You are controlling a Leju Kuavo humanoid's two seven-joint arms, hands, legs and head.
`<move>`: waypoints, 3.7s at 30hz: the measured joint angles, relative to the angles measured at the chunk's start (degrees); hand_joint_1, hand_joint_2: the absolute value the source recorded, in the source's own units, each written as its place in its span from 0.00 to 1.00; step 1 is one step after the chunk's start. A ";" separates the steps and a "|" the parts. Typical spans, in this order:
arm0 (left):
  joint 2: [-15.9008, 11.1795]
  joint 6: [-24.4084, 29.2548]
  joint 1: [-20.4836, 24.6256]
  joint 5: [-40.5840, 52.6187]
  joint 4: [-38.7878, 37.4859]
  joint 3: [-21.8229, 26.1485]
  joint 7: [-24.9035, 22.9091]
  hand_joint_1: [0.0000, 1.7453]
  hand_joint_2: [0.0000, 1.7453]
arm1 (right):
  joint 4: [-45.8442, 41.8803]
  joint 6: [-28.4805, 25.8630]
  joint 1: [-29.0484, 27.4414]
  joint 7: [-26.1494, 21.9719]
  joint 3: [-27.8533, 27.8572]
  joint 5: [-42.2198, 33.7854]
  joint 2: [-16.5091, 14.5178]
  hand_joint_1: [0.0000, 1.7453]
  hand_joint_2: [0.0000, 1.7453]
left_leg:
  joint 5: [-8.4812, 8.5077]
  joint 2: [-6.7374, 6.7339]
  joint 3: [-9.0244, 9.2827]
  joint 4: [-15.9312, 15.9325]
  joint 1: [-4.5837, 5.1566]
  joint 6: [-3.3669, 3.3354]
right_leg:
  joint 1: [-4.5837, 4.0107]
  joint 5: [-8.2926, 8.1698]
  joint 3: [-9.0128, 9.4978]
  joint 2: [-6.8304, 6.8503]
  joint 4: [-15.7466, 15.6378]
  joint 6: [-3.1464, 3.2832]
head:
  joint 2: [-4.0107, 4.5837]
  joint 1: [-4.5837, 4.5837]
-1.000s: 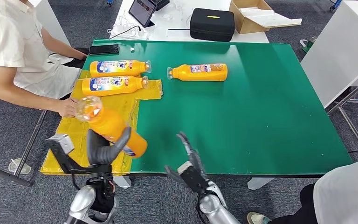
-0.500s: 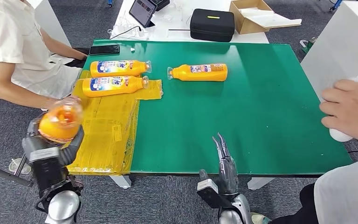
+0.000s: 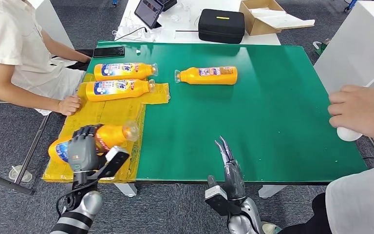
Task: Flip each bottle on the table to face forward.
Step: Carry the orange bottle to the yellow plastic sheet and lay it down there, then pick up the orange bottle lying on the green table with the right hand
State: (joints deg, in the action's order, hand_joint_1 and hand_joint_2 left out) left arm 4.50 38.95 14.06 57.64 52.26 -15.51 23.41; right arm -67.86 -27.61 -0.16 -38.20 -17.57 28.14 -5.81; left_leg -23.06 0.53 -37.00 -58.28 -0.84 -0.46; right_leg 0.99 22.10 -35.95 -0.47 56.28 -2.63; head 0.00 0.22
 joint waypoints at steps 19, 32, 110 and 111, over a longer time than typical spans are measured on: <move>-1.54 -11.63 9.89 4.98 -20.82 -7.50 0.34 0.03 1.00 | 6.21 2.34 3.16 -1.67 -1.00 -2.08 -1.39 0.00 0.00 | 0.02 0.01 0.00 0.00 0.00 0.00 | 0.00 0.00 0.03 0.01 0.01 0.00 | 0.00 0.02; -3.30 -21.47 13.21 5.19 -23.00 -10.88 1.12 0.00 1.00 | 9.21 1.37 4.61 -1.67 -1.59 -3.31 -1.62 0.00 0.00 | 0.03 0.08 0.20 0.02 -0.01 0.01 | 0.00 0.02 0.29 0.05 0.01 0.01 | 0.00 0.00; 5.13 -29.29 -12.12 -67.25 19.12 -16.69 -1.03 0.00 1.00 | -8.88 6.62 -2.32 3.56 9.97 -11.98 -1.11 0.00 0.75 | -0.05 0.01 -0.02 0.01 0.01 -0.02 | 0.00 0.04 0.00 0.01 -0.01 -0.02 | -0.01 0.03; 5.07 -29.73 -12.32 -67.53 19.31 -16.71 -1.21 0.00 1.00 | -9.09 5.36 -2.40 4.92 9.38 -10.56 -1.36 0.00 1.00 | -0.05 0.01 -0.02 0.01 0.01 -0.02 | 0.00 0.04 0.00 0.01 -0.01 -0.02 | -0.01 0.02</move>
State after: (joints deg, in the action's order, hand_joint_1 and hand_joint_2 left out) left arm 9.56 9.22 1.74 -9.89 71.57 -32.22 22.21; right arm -76.95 -22.25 -2.57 -33.28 -8.19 17.58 -7.18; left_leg -23.11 0.54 -37.03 -58.27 -0.84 -0.47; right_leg 0.99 22.14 -35.95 -0.46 56.27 -2.65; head -0.01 0.24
